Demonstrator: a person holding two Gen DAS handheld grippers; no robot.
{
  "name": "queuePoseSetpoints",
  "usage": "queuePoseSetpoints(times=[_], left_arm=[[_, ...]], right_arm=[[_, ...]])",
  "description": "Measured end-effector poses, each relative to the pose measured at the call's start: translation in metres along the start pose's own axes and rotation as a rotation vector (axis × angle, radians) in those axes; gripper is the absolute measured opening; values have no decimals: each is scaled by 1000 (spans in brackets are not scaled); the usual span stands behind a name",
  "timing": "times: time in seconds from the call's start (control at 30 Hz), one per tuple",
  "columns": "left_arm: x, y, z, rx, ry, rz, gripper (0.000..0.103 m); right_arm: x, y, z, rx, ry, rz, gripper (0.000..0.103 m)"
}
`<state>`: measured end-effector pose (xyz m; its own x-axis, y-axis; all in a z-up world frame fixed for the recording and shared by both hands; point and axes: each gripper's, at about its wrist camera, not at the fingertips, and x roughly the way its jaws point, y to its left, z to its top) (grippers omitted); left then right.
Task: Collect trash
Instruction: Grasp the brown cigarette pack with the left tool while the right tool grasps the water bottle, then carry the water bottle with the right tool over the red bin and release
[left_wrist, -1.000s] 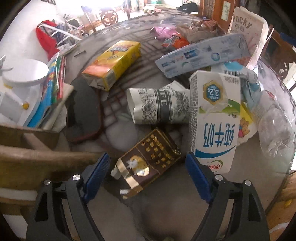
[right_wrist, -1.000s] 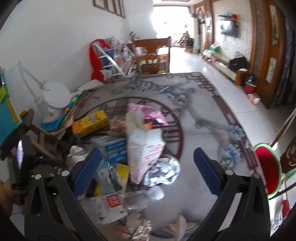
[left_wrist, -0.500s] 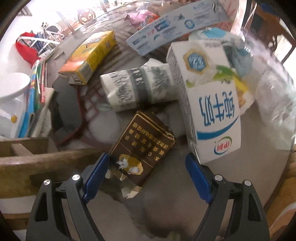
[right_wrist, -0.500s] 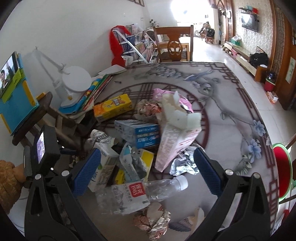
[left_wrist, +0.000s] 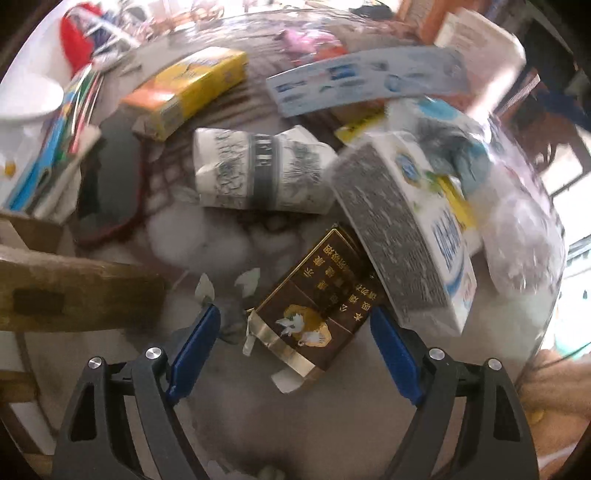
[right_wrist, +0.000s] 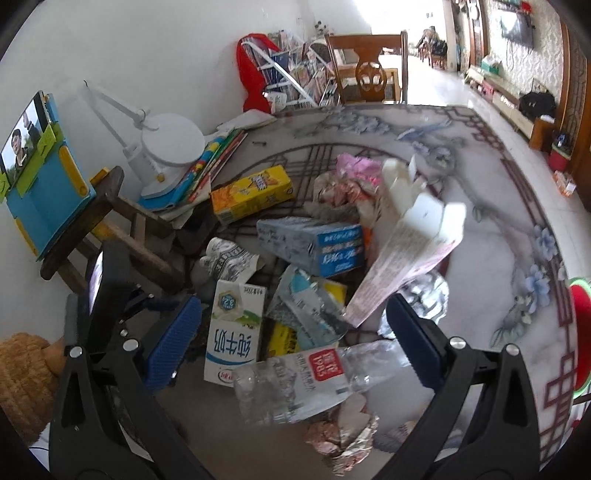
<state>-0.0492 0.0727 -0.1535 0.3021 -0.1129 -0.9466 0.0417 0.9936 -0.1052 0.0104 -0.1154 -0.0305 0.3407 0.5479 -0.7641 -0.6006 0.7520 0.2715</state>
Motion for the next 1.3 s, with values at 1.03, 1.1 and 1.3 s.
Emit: queuePoseSetpoints(times=[1.03,1.1,1.3], left_arm=[[-44,-44,9,-245,-221,-241,47],[-43,-47,9,-254,-222,-253,47],[-56,-71,18,-221,-253,-264,47]], right_arm=[[69,-75,-57,632,292,198,65],[64,-78,-59,650,277,220,59],[36,-90,-53,654,187,251,51]])
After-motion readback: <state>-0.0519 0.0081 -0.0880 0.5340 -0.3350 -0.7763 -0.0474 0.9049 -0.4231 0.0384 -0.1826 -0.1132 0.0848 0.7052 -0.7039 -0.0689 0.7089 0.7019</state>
